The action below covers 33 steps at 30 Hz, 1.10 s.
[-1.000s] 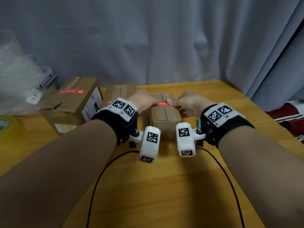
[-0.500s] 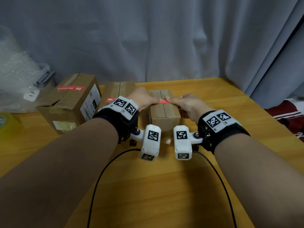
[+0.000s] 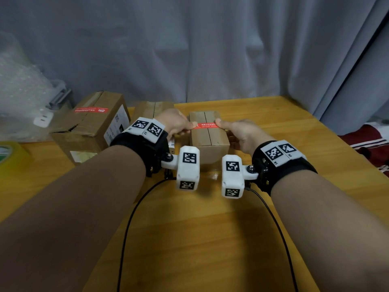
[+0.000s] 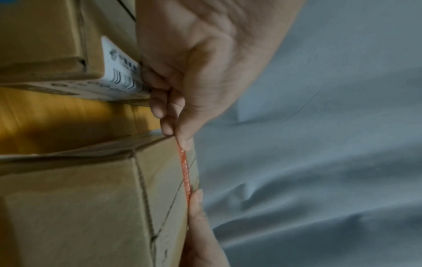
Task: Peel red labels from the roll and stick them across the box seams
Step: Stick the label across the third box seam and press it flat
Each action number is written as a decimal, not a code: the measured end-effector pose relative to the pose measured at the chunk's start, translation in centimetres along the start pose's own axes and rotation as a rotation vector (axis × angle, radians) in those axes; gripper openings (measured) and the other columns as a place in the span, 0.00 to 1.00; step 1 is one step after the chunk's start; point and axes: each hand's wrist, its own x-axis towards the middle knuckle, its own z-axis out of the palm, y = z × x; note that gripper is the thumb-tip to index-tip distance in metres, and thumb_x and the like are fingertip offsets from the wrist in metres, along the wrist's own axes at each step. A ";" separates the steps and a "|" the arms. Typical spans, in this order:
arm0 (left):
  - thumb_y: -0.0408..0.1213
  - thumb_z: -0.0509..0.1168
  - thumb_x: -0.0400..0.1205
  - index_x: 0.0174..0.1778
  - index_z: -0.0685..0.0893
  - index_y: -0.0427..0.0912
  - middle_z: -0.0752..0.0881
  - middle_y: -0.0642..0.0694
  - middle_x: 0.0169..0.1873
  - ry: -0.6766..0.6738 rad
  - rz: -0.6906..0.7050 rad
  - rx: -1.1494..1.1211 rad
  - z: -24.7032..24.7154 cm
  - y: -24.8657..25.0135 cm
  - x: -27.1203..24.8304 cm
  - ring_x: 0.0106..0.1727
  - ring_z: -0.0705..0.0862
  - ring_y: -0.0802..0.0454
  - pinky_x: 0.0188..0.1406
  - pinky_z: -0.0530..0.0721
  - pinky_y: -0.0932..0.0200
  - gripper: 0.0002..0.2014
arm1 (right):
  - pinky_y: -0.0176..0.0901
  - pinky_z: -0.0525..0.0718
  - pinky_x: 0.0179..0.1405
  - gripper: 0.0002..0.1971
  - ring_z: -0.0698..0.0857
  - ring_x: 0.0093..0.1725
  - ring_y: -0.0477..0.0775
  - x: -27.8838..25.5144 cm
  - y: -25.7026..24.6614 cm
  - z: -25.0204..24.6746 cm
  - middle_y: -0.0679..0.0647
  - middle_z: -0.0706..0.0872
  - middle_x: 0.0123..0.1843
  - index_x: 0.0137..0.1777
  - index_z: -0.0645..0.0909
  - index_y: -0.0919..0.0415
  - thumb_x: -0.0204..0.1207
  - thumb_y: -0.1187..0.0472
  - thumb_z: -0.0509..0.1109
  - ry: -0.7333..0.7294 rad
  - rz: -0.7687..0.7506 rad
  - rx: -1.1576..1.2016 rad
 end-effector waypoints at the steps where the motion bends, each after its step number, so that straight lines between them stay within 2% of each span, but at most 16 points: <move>1: 0.38 0.67 0.81 0.35 0.82 0.39 0.80 0.49 0.28 -0.006 -0.003 -0.014 -0.1 0.0 -0.1 0.28 0.74 0.56 0.32 0.73 0.64 0.10 | 0.59 0.85 0.59 0.36 0.86 0.57 0.62 0.0 0.1 0.0 0.61 0.87 0.59 0.67 0.75 0.65 0.63 0.48 0.82 -0.003 0.008 0.007; 5: 0.31 0.63 0.83 0.39 0.82 0.38 0.84 0.47 0.33 -0.011 -0.034 -0.090 -0.9 -0.1 -0.2 0.27 0.75 0.58 0.25 0.71 0.68 0.07 | 0.54 0.87 0.53 0.25 0.87 0.54 0.60 -0.2 -0.1 -0.1 0.60 0.88 0.57 0.63 0.79 0.64 0.71 0.49 0.76 -0.033 0.004 0.006; 7: 0.33 0.59 0.86 0.53 0.80 0.33 0.85 0.44 0.36 0.059 -0.054 -0.180 -1.1 -0.1 -0.2 0.28 0.77 0.58 0.25 0.75 0.68 0.08 | 0.50 0.87 0.48 0.23 0.87 0.52 0.59 -0.3 -0.3 -0.4 0.60 0.88 0.56 0.59 0.81 0.64 0.75 0.46 0.71 -0.044 0.000 -0.026; 9: 0.41 0.58 0.87 0.67 0.74 0.31 0.85 0.41 0.38 0.105 -0.066 -0.255 -0.9 -0.1 -0.2 0.28 0.80 0.56 0.25 0.83 0.69 0.18 | 0.54 0.86 0.56 0.27 0.86 0.56 0.60 -0.4 -0.6 -0.5 0.60 0.87 0.58 0.57 0.82 0.62 0.73 0.37 0.68 -0.043 -0.004 -0.079; 10: 0.45 0.58 0.86 0.69 0.73 0.31 0.85 0.41 0.39 0.104 -0.070 -0.260 -0.6 -0.1 -0.3 0.28 0.81 0.56 0.27 0.85 0.69 0.23 | 0.58 0.83 0.61 0.31 0.85 0.59 0.61 -0.6 -0.8 -0.4 0.59 0.87 0.60 0.58 0.81 0.61 0.69 0.33 0.68 -0.039 0.000 -0.125; 12: 0.50 0.61 0.83 0.66 0.76 0.28 0.82 0.42 0.37 0.083 -0.071 -0.240 0.4 -0.1 -0.6 0.28 0.81 0.55 0.27 0.86 0.68 0.27 | 0.60 0.81 0.64 0.39 0.83 0.62 0.62 -1.1 -1.0 0.0 0.60 0.85 0.61 0.65 0.77 0.64 0.64 0.33 0.73 -0.025 -0.016 -0.197; 13: 0.49 0.63 0.83 0.64 0.77 0.28 0.81 0.43 0.36 0.069 -0.069 -0.245 0.8 -0.2 -0.6 0.28 0.81 0.56 0.24 0.85 0.69 0.26 | 0.57 0.83 0.60 0.39 0.83 0.60 0.61 -1.3 -1.0 0.2 0.59 0.84 0.60 0.67 0.74 0.65 0.66 0.36 0.74 -0.022 -0.033 -0.224; 15: 0.45 0.65 0.82 0.58 0.78 0.30 0.78 0.45 0.34 0.058 -0.066 -0.300 1.6 -0.5 -0.7 0.26 0.78 0.57 0.16 0.82 0.72 0.19 | 0.50 0.82 0.45 0.29 0.83 0.52 0.58 -1.3 -0.8 0.4 0.57 0.84 0.53 0.63 0.75 0.65 0.71 0.44 0.75 -0.028 -0.038 -0.227; 17: 0.41 0.64 0.83 0.47 0.75 0.37 0.76 0.46 0.32 0.078 -0.070 -0.386 1.9 -0.8 -0.8 0.26 0.76 0.57 0.13 0.79 0.74 0.10 | 0.47 0.81 0.38 0.20 0.83 0.45 0.55 -1.2 -0.5 0.3 0.56 0.84 0.48 0.53 0.77 0.62 0.73 0.47 0.74 -0.041 -0.004 -0.172; 20: 0.37 0.62 0.85 0.38 0.72 0.41 0.75 0.46 0.32 0.085 -0.085 -0.501 1.9 -1.0 -1.0 0.27 0.75 0.58 0.14 0.79 0.74 0.10 | 0.52 0.86 0.51 0.17 0.86 0.47 0.57 -0.9 0.0 0.4 0.57 0.86 0.47 0.47 0.78 0.61 0.72 0.47 0.75 -0.058 0.038 -0.082; 23: 0.33 0.60 0.85 0.44 0.75 0.38 0.76 0.45 0.34 0.078 -0.112 -0.531 1.7 -0.8 -1.6 0.29 0.77 0.57 0.15 0.80 0.74 0.05 | 0.54 0.85 0.57 0.17 0.86 0.48 0.58 -1.0 0.2 0.7 0.57 0.86 0.47 0.47 0.77 0.59 0.71 0.47 0.75 -0.056 0.038 -0.040; 24: 0.30 0.60 0.85 0.49 0.76 0.36 0.77 0.45 0.36 0.070 -0.115 -0.529 1.5 -0.7 -1.9 0.31 0.78 0.57 0.16 0.81 0.74 0.01 | 0.55 0.85 0.58 0.18 0.86 0.49 0.58 -0.9 0.3 0.8 0.57 0.87 0.48 0.48 0.77 0.59 0.71 0.46 0.76 -0.047 0.033 -0.038; 28: 0.22 0.58 0.84 0.63 0.77 0.32 0.83 0.36 0.54 0.087 -0.075 -0.446 0.6 -0.7 -2.6 0.37 0.84 0.52 0.24 0.84 0.72 0.12 | 0.58 0.83 0.62 0.23 0.86 0.52 0.59 -0.9 0.3 1.1 0.58 0.87 0.51 0.55 0.78 0.60 0.69 0.45 0.77 -0.030 0.031 -0.029; 30: 0.23 0.58 0.84 0.64 0.78 0.30 0.85 0.37 0.53 0.150 -0.004 -0.391 0.1 -0.3 -2.7 0.42 0.86 0.51 0.33 0.84 0.69 0.14 | 0.55 0.84 0.59 0.25 0.85 0.50 0.58 -0.9 0.3 1.1 0.57 0.86 0.50 0.59 0.78 0.60 0.69 0.45 0.77 -0.014 0.032 -0.012; 31: 0.24 0.59 0.83 0.60 0.81 0.31 0.86 0.39 0.49 0.179 0.020 -0.372 -0.1 -0.1 -2.8 0.41 0.85 0.52 0.36 0.82 0.67 0.12 | 0.53 0.83 0.56 0.26 0.85 0.47 0.57 -0.9 0.3 1.2 0.57 0.86 0.48 0.61 0.77 0.61 0.69 0.46 0.77 -0.003 0.028 -0.007; 33: 0.26 0.61 0.81 0.42 0.83 0.38 0.86 0.41 0.47 0.197 0.020 -0.364 -0.2 0.2 -3.0 0.44 0.84 0.50 0.43 0.80 0.63 0.07 | 0.51 0.82 0.51 0.30 0.84 0.48 0.56 -1.1 0.3 1.6 0.57 0.86 0.50 0.66 0.75 0.62 0.69 0.46 0.77 0.024 0.014 -0.001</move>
